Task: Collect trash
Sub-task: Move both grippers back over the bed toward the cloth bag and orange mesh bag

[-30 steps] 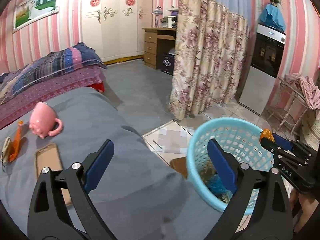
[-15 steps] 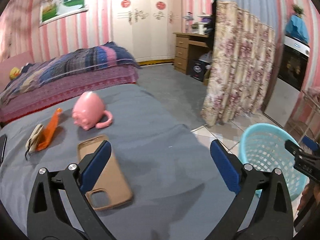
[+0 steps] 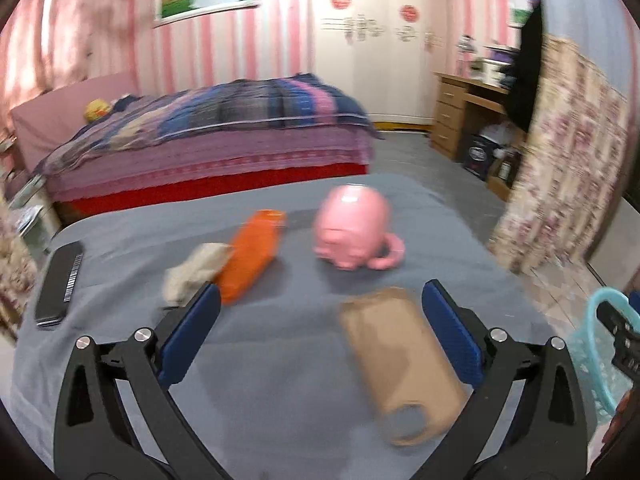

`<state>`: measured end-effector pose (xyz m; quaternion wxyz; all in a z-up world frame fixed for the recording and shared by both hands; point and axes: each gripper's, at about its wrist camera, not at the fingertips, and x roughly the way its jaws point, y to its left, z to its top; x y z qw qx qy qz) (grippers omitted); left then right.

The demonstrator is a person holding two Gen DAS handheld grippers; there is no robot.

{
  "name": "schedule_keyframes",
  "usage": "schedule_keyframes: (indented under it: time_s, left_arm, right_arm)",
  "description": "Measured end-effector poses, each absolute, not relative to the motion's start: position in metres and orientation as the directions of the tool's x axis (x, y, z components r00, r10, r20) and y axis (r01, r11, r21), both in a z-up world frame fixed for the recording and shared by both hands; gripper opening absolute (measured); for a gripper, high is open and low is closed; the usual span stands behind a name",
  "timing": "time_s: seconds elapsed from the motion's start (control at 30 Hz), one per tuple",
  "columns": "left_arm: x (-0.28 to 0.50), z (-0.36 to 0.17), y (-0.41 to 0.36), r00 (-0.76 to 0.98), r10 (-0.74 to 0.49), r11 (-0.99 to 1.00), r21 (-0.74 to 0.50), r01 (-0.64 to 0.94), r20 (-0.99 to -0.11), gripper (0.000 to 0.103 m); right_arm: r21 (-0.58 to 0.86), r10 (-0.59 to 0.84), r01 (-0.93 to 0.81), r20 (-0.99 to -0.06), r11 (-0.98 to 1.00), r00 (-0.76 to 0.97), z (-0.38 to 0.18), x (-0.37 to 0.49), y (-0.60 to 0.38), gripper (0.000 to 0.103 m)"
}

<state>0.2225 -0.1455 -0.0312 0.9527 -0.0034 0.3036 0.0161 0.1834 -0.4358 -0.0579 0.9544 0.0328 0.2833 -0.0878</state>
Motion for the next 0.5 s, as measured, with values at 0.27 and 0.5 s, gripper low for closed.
schedule_keyframes:
  time_s: [0.27, 0.5]
  left_arm:
    - [0.237, -0.033, -0.055, 0.782, 0.165, 0.980, 0.008, -0.201, -0.601, 0.097]
    - [0.240, -0.036, -0.003, 0.775, 0.231, 0.956, -0.013, -0.295, -0.589, 0.097]
  right_arm:
    - [-0.024, 0.017, -0.036, -0.564, 0.999, 0.826, -0.058, 0.227, -0.332, 0.097]
    - [0.008, 0.109, -0.126, -0.551, 0.992, 0.827, -0.059, 0.253, -0.273, 0.097]
